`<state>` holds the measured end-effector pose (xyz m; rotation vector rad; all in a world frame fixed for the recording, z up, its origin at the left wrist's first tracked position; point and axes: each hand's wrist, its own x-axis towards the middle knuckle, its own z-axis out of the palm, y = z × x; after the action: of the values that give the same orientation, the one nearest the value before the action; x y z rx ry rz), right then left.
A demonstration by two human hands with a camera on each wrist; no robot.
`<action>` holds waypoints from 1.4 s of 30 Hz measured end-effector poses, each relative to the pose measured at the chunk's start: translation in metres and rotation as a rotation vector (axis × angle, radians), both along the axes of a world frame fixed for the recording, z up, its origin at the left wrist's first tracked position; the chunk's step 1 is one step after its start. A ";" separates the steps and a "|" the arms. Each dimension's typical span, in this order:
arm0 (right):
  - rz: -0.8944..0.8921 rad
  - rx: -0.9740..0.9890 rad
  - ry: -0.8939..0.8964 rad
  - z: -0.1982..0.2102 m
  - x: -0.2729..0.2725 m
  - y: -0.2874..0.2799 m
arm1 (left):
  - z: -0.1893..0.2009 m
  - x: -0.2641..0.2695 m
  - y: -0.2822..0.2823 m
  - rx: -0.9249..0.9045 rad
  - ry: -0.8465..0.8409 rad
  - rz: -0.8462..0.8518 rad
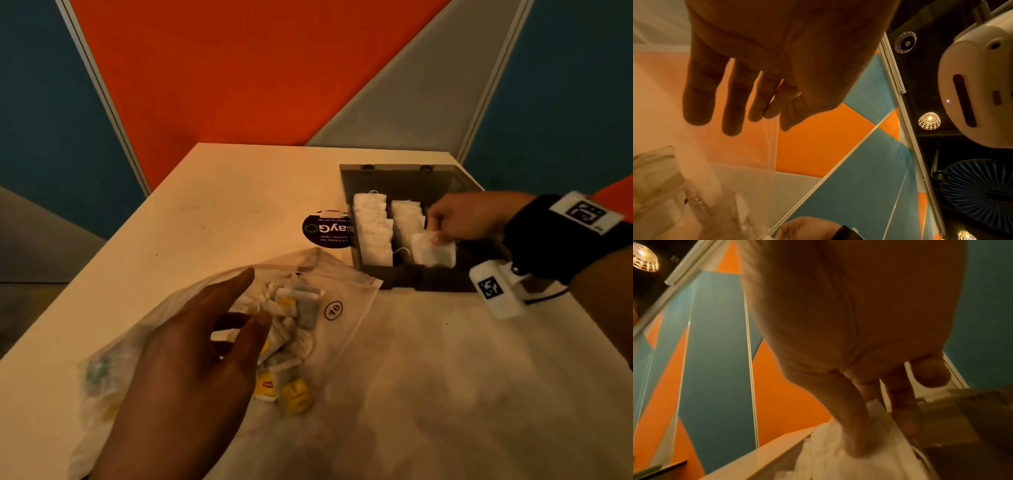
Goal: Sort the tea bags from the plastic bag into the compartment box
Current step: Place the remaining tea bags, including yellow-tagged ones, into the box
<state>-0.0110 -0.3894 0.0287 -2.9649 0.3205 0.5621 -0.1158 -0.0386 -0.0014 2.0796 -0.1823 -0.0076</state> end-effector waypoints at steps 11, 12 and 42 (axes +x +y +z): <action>0.092 -0.309 0.283 -0.018 0.035 0.014 | 0.005 0.001 0.003 0.040 0.054 0.032; 0.104 -0.340 0.297 -0.020 0.035 0.016 | 0.005 0.001 0.003 0.061 0.044 0.035; 0.540 0.165 -0.093 -0.032 -0.082 0.189 | -0.003 -0.001 -0.009 -0.030 -0.005 0.015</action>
<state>-0.0929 -0.2004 -0.0030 -2.8856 -0.5254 0.4641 -0.1164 -0.0477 -0.0044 2.0514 -0.1690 0.0095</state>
